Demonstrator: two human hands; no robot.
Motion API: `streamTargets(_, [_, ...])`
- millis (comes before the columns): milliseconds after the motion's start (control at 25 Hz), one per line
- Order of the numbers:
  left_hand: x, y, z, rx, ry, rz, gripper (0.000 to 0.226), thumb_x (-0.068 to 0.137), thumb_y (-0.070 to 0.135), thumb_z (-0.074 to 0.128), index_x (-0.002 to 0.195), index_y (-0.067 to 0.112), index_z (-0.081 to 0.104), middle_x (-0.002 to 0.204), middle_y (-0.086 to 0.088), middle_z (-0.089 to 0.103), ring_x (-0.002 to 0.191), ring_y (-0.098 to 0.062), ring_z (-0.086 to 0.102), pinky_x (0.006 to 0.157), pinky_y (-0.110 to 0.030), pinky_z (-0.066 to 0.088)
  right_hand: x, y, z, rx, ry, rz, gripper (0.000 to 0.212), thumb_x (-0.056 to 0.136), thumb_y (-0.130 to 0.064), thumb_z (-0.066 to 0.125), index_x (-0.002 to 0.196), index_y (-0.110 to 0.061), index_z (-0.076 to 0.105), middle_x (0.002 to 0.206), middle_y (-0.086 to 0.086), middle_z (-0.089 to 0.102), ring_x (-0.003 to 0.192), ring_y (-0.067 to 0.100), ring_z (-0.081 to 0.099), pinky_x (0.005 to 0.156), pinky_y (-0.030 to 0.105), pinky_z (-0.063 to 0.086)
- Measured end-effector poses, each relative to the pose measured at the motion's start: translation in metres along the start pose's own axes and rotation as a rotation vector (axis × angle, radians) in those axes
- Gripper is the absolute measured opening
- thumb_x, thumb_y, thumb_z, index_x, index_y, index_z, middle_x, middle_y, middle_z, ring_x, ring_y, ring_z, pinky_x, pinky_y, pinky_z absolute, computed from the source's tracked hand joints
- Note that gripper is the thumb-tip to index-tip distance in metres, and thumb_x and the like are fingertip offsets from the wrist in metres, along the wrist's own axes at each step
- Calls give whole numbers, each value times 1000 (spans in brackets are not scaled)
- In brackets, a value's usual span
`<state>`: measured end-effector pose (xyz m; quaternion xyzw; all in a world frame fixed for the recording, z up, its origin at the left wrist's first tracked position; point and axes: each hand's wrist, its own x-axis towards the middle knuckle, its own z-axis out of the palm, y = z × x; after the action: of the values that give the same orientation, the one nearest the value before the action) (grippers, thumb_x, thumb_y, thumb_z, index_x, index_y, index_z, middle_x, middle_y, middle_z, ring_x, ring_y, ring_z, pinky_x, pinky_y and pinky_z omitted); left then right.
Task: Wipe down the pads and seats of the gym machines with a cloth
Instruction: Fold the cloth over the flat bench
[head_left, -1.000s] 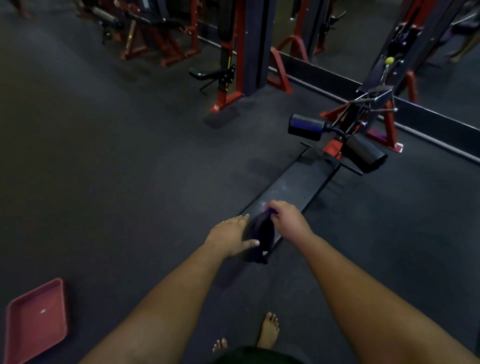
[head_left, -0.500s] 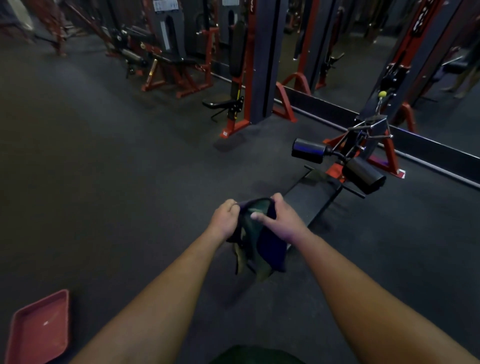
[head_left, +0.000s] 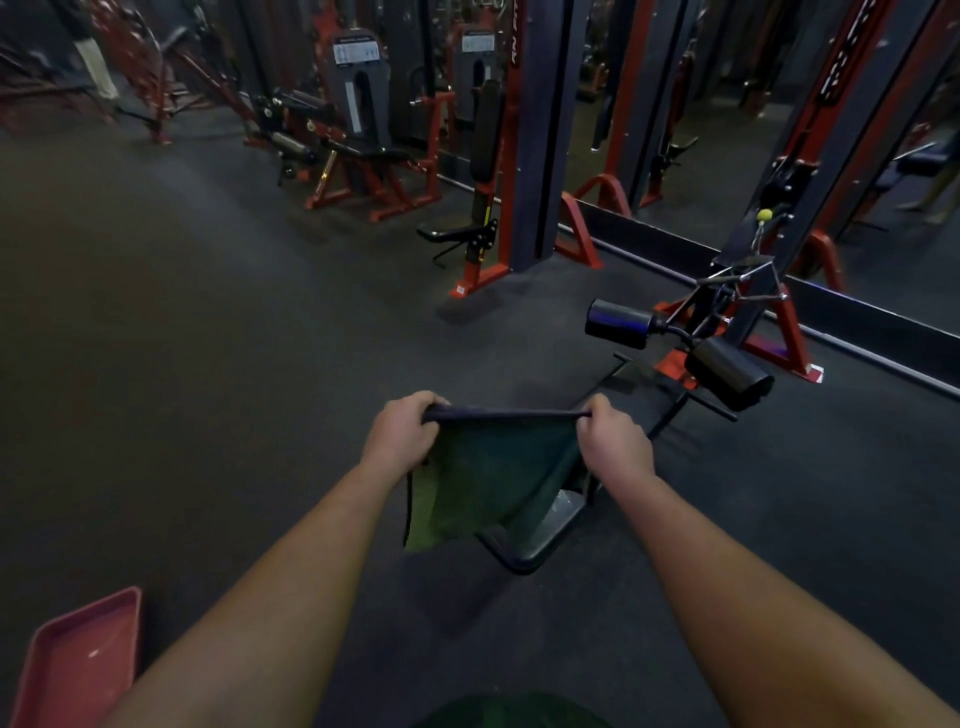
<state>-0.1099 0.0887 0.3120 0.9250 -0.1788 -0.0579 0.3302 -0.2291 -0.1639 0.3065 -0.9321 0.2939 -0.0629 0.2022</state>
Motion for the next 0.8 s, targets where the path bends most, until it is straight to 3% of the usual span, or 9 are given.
streamTargets(120, [3,3,-5,-117,264,-169,27,87,13,60,105,26,75,100,1,74,94,-21,67,81,-32,56,-3,4,-4,-22,57,-157,20,101,-38,47,108,-19,47,108,8,66,95,34,61,68,39,40])
streamTargets(200, [7,3,-9,-222,378,-304,17,87,19,65,100,22,76,93,0,74,92,-21,68,80,-31,54,-1,10,-8,-187,46,-309,34,97,-53,53,105,-21,48,107,1,62,100,27,60,69,39,45])
streamTargets(320, [12,3,-8,-240,389,-412,12,79,27,68,89,23,75,84,-2,75,82,-25,73,79,-33,59,9,24,-1,-277,-107,-292,26,95,-41,62,104,-19,51,111,6,63,108,30,61,78,40,49])
streamTargets(440, [7,16,4,-144,307,-380,14,76,34,70,82,23,75,80,-2,75,79,-26,72,77,-33,60,8,15,12,42,-205,-105,18,97,-31,59,110,-19,57,114,12,68,103,32,63,81,36,48])
streamTargets(560, [3,29,20,-160,170,-359,19,73,38,73,72,19,75,68,0,73,70,-20,71,68,-28,57,2,-9,19,469,-307,-41,43,98,-15,53,138,-32,51,116,0,62,96,23,63,77,28,47])
streamTargets(680, [-4,33,36,-347,38,-337,22,77,28,76,66,9,72,56,-3,70,49,-19,66,53,-27,53,-5,-26,20,853,-381,45,35,98,-4,48,117,-25,69,92,1,69,70,13,63,59,26,51])
streamTargets(800, [-14,32,47,-556,-10,-308,28,88,20,71,70,-1,70,58,-11,65,50,-22,58,48,-26,45,-8,-27,21,980,-531,53,25,99,-7,53,111,-17,72,83,-3,72,68,9,64,58,27,53])
